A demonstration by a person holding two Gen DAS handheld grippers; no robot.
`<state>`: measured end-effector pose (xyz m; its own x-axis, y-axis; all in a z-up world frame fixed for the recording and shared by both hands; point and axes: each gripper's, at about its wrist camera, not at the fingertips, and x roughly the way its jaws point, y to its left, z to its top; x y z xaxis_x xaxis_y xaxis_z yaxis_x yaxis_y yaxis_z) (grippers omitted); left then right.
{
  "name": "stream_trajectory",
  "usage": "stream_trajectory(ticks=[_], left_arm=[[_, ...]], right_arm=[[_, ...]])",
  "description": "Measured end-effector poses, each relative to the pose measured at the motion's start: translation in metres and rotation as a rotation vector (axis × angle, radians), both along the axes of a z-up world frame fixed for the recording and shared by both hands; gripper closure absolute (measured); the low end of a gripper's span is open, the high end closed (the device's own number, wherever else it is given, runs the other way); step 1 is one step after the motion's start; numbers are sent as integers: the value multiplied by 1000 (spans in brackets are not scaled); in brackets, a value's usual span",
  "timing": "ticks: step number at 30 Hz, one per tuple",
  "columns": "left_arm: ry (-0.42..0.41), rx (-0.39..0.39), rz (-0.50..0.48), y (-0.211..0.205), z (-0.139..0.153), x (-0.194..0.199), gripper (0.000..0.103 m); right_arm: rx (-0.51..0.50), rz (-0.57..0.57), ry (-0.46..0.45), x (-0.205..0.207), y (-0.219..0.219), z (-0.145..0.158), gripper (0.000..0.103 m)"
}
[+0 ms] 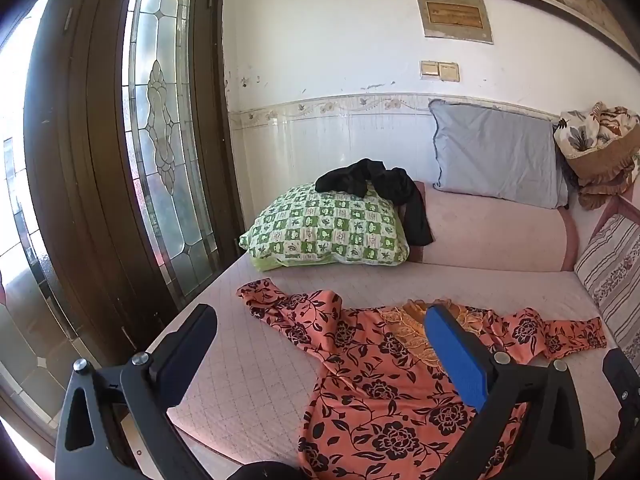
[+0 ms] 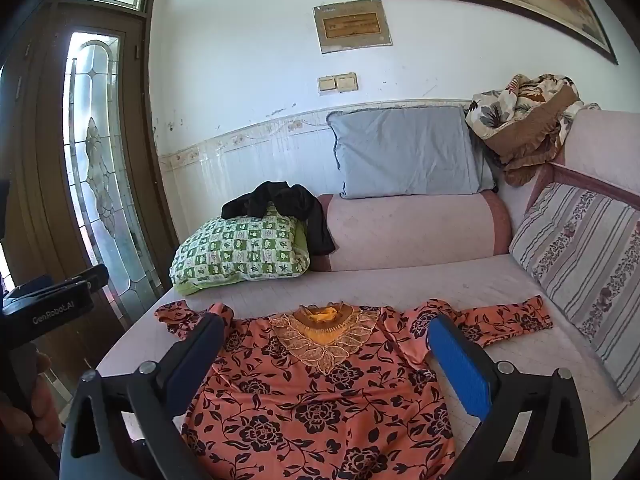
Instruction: Fold small clothes
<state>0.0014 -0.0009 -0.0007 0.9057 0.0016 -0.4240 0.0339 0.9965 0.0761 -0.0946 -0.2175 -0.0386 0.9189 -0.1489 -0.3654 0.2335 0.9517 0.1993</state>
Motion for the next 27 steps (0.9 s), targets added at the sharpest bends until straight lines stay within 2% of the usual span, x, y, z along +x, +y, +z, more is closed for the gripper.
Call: stream_trajectory(ticks=[21, 27], left_arm=[[61, 48, 2, -16, -15, 23, 0], [44, 33, 7, -20, -24, 31, 0]], right_arm=[[57, -31, 43, 21, -22, -21, 0], [64, -36, 57, 29, -27, -27, 0]])
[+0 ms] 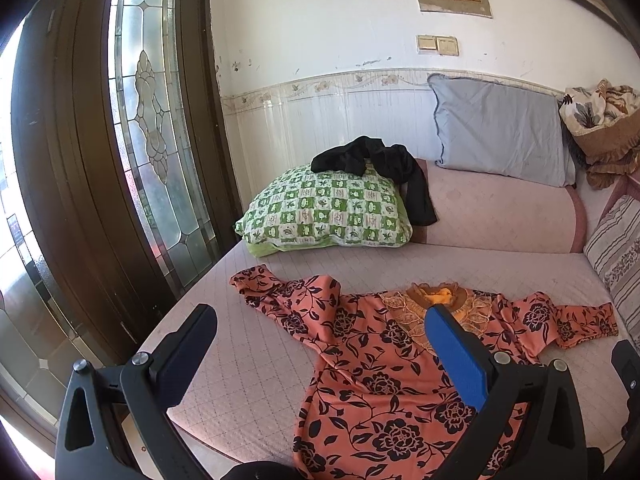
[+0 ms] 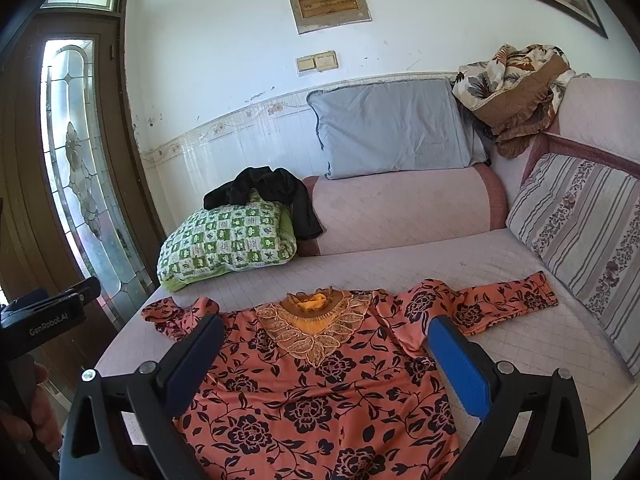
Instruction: Fold small clothes
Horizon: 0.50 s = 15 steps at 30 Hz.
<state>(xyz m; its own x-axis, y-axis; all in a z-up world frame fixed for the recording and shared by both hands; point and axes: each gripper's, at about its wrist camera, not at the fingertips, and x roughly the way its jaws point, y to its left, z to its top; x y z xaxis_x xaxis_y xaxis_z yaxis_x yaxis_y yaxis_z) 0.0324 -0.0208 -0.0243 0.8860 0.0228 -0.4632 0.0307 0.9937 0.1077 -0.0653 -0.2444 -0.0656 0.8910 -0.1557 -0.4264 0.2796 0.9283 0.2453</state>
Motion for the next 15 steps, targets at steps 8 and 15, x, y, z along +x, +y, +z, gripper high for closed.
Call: stream_trajectory(ticks=[8, 15], left_arm=[[37, 18, -3, -6, -9, 16, 0], [46, 34, -3, -16, -19, 35, 0]], right_arm=[[17, -18, 22, 14, -9, -11, 0], [10, -30, 23, 35, -16, -16, 0]])
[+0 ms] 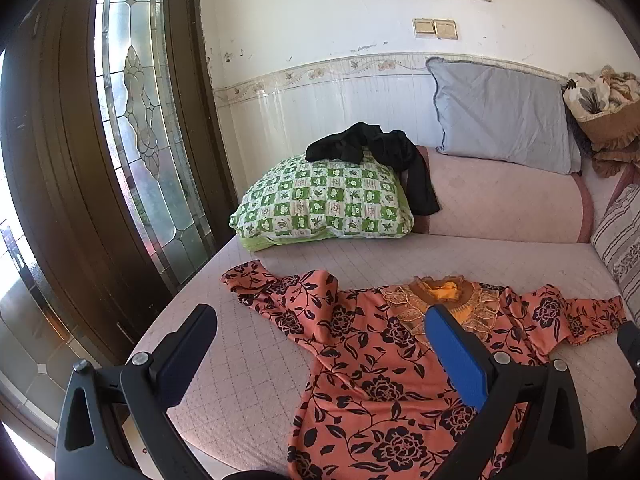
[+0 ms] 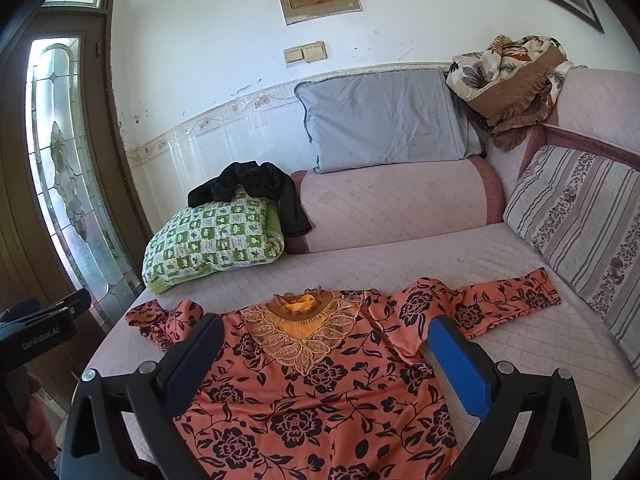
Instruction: Fold small clothes
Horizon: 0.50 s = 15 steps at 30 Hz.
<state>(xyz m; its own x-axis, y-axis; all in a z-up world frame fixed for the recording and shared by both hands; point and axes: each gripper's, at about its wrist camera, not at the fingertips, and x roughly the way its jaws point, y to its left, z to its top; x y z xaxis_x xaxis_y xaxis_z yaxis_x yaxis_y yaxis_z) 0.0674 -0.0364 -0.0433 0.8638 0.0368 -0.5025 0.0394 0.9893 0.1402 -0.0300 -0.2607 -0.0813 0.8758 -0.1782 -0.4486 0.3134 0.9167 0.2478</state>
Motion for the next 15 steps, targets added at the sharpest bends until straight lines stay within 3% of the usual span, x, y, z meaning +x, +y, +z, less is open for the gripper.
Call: stream_trajectory(ticks=[4, 8, 11, 12, 15], left_arm=[[15, 4, -30, -12, -18, 25, 0], [113, -59, -107, -27, -74, 76, 0], [258, -86, -127, -41, -131, 122, 0], [274, -130, -122, -49, -145, 129, 0], [284, -132, -97, -63, -179, 149, 0]], right_arm=[[28, -11, -2, 17, -18, -10, 0], [160, -50, -13, 32, -74, -41, 0], [390, -140, 35, 41, -150, -92, 0], [497, -191, 45, 42, -183, -118, 1], [792, -388, 53, 30, -260, -186, 17]])
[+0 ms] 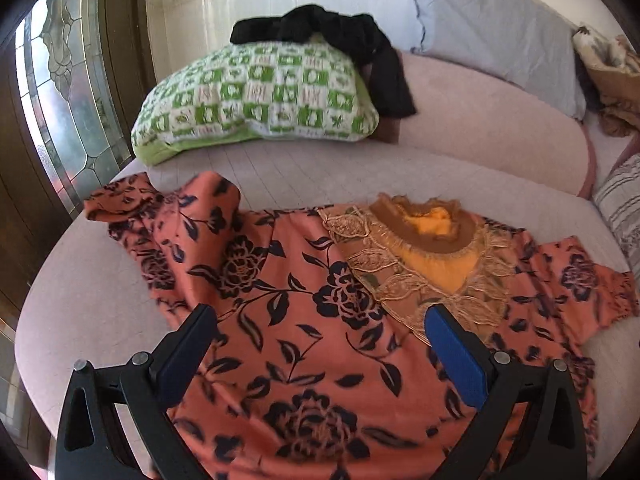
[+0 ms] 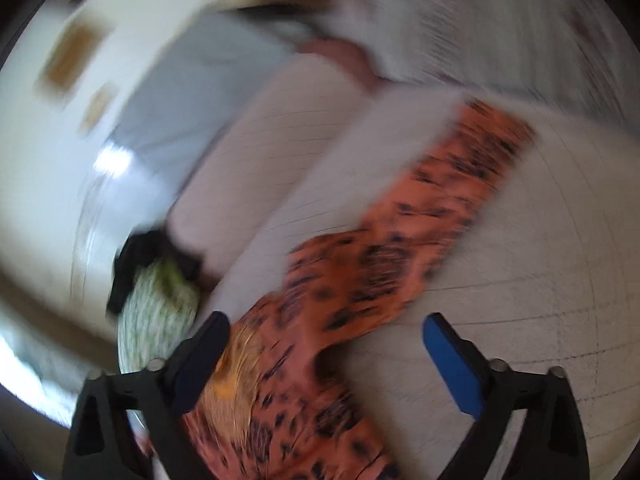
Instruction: Fold small clothes
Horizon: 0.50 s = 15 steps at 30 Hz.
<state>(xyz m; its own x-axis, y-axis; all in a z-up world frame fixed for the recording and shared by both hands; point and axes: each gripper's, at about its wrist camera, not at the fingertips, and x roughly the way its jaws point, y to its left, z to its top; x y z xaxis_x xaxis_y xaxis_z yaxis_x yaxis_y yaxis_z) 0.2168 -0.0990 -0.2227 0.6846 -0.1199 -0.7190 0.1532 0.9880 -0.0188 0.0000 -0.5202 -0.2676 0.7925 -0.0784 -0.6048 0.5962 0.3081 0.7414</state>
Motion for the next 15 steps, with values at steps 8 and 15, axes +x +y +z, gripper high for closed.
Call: stream_trajectory(ticks=[8, 15], left_arm=[[41, 124, -9, 5, -46, 29, 0], [20, 142, -14, 1, -46, 39, 0]], right_arm=[[263, -250, 2, 3, -100, -85, 24], [69, -270, 74, 37, -130, -87, 90]])
